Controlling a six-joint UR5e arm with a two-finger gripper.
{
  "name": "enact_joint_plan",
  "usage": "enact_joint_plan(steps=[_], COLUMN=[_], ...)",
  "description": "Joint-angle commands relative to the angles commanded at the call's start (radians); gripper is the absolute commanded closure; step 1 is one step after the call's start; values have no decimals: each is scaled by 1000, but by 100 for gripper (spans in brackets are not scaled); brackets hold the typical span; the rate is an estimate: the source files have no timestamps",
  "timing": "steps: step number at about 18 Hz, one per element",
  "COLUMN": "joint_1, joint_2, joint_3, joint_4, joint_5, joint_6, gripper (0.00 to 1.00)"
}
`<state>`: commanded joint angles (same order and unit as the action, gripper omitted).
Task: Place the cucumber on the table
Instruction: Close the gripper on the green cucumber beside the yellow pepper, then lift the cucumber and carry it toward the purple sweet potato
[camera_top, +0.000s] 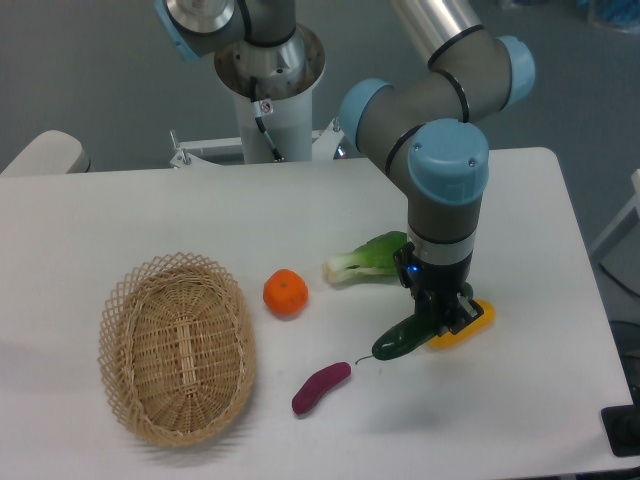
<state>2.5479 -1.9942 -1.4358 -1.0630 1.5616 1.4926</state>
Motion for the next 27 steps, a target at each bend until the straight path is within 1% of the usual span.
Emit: enact_joint_plan(steps=[9,11,15,19,21,23,25,27], joint_1=[-2,-5,-35,-78,-97,-109,-110,-110], joint_2=[-6,-8,-31,-66,-90,-110,-132,-159], joint_3=[5,5,12,15,17,17,20,28], joint_4=[3,3,12,52,86,130,152,170], joint_5=[-2,-2,6,12,14,12,8,6], joint_6=[-5,-34,-152,-296,-366,-472,-584,-623], gripper=[68,68,68,68,68,68,68,68])
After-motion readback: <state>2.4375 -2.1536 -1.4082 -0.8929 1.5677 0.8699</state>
